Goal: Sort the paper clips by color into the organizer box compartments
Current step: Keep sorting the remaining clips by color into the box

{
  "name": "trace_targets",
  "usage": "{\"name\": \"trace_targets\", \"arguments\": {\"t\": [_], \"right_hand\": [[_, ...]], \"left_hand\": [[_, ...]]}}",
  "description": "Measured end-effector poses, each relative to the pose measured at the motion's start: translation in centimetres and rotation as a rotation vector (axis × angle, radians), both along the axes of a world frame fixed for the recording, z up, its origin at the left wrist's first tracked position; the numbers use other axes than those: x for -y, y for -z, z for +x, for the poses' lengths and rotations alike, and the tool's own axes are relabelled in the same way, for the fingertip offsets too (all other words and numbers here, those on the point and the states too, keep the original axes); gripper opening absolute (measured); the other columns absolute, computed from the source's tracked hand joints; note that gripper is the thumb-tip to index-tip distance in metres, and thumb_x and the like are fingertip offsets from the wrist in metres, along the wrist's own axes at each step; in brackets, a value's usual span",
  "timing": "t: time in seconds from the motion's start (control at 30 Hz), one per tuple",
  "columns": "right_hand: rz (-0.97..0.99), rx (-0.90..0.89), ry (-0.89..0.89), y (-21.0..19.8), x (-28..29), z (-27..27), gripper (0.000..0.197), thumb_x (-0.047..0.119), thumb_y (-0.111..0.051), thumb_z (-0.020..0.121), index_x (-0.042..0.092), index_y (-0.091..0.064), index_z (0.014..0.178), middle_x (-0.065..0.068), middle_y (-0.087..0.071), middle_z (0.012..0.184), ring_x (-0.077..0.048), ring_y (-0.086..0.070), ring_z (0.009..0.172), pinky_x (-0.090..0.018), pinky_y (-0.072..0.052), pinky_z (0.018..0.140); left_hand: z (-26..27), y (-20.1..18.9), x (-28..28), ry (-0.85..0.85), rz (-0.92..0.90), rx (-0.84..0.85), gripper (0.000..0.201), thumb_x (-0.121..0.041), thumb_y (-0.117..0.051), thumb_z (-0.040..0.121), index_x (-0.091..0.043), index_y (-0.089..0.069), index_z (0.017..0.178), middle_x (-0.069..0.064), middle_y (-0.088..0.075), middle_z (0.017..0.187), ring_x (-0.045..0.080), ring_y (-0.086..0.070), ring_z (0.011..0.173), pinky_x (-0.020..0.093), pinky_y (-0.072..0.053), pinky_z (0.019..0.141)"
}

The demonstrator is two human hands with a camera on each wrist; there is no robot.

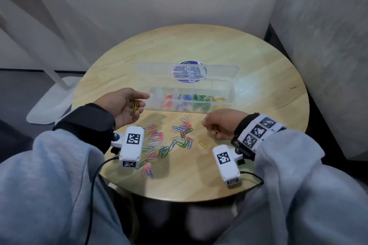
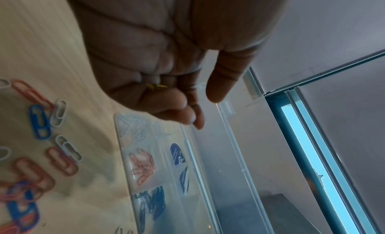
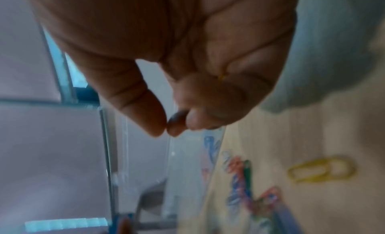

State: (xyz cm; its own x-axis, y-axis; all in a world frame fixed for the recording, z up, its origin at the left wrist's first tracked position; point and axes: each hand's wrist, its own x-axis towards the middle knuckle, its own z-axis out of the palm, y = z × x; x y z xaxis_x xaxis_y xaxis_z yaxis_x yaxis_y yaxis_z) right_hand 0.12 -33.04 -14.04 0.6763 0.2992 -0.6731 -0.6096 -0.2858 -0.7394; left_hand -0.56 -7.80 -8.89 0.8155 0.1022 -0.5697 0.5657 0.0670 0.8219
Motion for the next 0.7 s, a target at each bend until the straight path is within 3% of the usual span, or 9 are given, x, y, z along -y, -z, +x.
{"name": "trace_targets", "arguments": {"t": [0.07, 0.13, 0.2, 0.37, 0.53, 0.63, 0.7], "right_hand": [[-0.398, 0.198, -0.268, 0.0, -0.4, -0.4, 0.019, 0.02, -0.062, 0.086, 0.014, -0.052, 0.071, -0.002, -0.055, 0.065, -0.01, -0.053, 0.044, -0.019, -0.043, 0.046], [-0.783, 0.403, -0.547, 0.3, -1.0, -0.7, 0.017, 0.033, -0.063, 0.082, 0.016, -0.06, 0.083, -0.003, -0.065, 0.088, -0.016, -0.062, 0.077, -0.027, -0.052, 0.072], [-0.946, 0.439, -0.646, 0.8, -1.6, -0.7, 0.03, 0.039, -0.06, 0.08, 0.013, -0.065, 0.095, -0.005, -0.068, 0.101, -0.023, -0.064, 0.094, -0.031, -0.052, 0.083], [-1.014, 0.394, -0.745, 1.3, -2.7, -0.2, 0.027, 0.039, -0.063, 0.078, 0.015, -0.065, 0.09, -0.005, -0.067, 0.092, -0.024, -0.065, 0.089, -0.031, -0.051, 0.078], [-1.055, 0.387, -0.871, 0.9, -3.4, -0.2, 0.021, 0.025, -0.059, 0.084, 0.009, -0.068, 0.095, -0.006, -0.058, 0.081, -0.024, -0.056, 0.074, -0.027, -0.044, 0.066], [-1.036, 0.398, -0.87, 0.8, -3.2, -0.4, 0.008, 0.019, -0.057, 0.081, 0.013, -0.059, 0.076, -0.004, -0.05, 0.066, -0.02, -0.049, 0.058, -0.022, -0.04, 0.054], [-0.951, 0.397, -0.765, 1.0, -2.5, -0.4, 0.008, 0.022, -0.059, 0.075, 0.016, -0.058, 0.071, -0.004, -0.056, 0.068, -0.022, -0.057, 0.064, -0.024, -0.046, 0.06]], "left_hand": [[-0.1, 0.2, 0.1, 0.0, 0.005, 0.0, 0.024, -0.016, -0.04, 0.092, -0.011, -0.063, 0.087, 0.001, -0.051, 0.063, 0.007, -0.05, 0.041, 0.012, -0.042, 0.039], [-0.3, 0.4, 0.4, 0.007, 0.013, -0.005, 0.024, -0.016, -0.039, 0.092, -0.01, -0.062, 0.087, 0.001, -0.052, 0.062, 0.006, -0.051, 0.04, 0.011, -0.043, 0.04], [-0.5, 0.7, 1.0, 0.03, 0.025, -0.015, 0.023, -0.015, -0.04, 0.093, -0.01, -0.062, 0.088, 0.002, -0.052, 0.063, 0.007, -0.052, 0.041, 0.012, -0.043, 0.04], [-1.0, 1.2, 2.5, 0.111, 0.028, -0.012, 0.021, -0.013, -0.043, 0.093, -0.008, -0.062, 0.087, 0.006, -0.057, 0.073, 0.009, -0.058, 0.05, 0.015, -0.05, 0.047], [-1.2, 1.2, 3.6, 0.201, -0.027, -0.009, 0.028, -0.022, -0.039, 0.097, -0.007, -0.061, 0.088, 0.008, -0.061, 0.081, 0.015, -0.061, 0.066, 0.018, -0.054, 0.055], [-1.4, 1.0, 4.3, 0.233, -0.052, -0.015, 0.033, -0.028, -0.038, 0.098, -0.008, -0.062, 0.088, 0.009, -0.062, 0.084, 0.015, -0.064, 0.068, 0.018, -0.055, 0.057], [-1.5, 0.9, 4.8, 0.249, -0.057, -0.013, 0.034, -0.031, -0.038, 0.098, -0.009, -0.062, 0.088, 0.009, -0.062, 0.085, 0.016, -0.064, 0.071, 0.019, -0.055, 0.058]]}}
